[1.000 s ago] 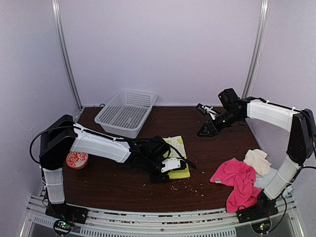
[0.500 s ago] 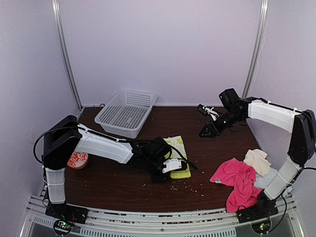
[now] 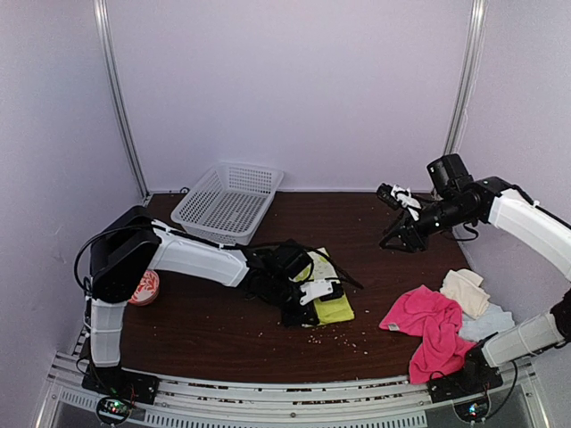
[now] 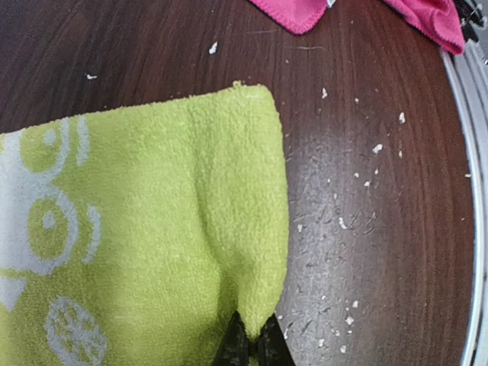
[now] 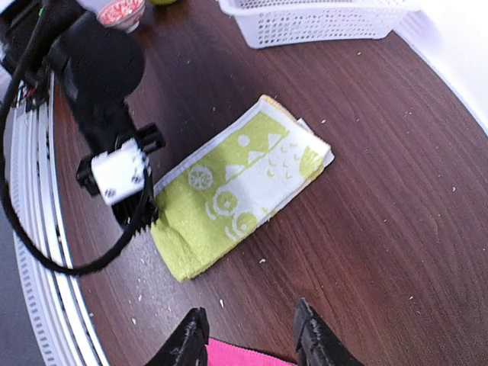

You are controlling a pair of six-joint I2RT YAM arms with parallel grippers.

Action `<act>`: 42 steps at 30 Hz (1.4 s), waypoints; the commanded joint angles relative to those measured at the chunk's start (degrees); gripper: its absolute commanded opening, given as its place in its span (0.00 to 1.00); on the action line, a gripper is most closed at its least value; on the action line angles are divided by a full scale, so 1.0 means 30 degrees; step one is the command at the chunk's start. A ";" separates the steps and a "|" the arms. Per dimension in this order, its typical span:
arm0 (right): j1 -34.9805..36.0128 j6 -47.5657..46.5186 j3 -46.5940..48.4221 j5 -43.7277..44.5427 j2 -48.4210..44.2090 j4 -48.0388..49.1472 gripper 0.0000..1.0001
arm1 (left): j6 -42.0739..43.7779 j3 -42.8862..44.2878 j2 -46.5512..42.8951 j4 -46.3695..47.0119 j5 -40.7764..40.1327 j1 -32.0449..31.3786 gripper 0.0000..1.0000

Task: Roll the towels
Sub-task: Roll the towel at the center of the board.

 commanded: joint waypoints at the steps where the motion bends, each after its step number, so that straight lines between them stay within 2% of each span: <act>1: 0.0354 -0.3366 -0.2585 0.0963 -0.0016 -0.1545 0.34 | -0.2088 0.0757 0.0999 -0.0378 0.4628 0.0934 0.00; 5: 0.1132 -0.3966 -0.4720 0.1648 -0.0678 -0.0568 0.33 | -0.3316 0.1633 0.2157 -0.0722 0.7320 0.1671 0.00; 12: 0.5624 -0.3998 -0.7369 0.4553 -0.1117 0.3565 0.37 | -0.4879 0.2284 0.3339 -0.0570 0.8879 0.2401 0.00; 21: 0.8374 -0.3779 -0.6575 0.5788 0.3492 0.7703 0.40 | -0.5450 0.2229 0.3988 -0.0469 0.9322 0.2761 0.00; 27: 0.9520 -0.3901 -0.5979 0.6705 0.4947 0.9045 0.40 | -0.5545 0.2181 0.4069 -0.0368 0.9246 0.2750 0.00; 35: 1.0042 -0.3888 -0.6071 0.7507 0.5540 0.9578 0.38 | -0.5541 0.2110 0.4163 -0.0279 0.9349 0.2855 0.00; 42: 1.0096 -0.4363 -0.5089 0.8789 0.3981 0.6690 0.36 | -0.5372 0.1822 0.3797 -0.0484 0.9220 0.2972 0.00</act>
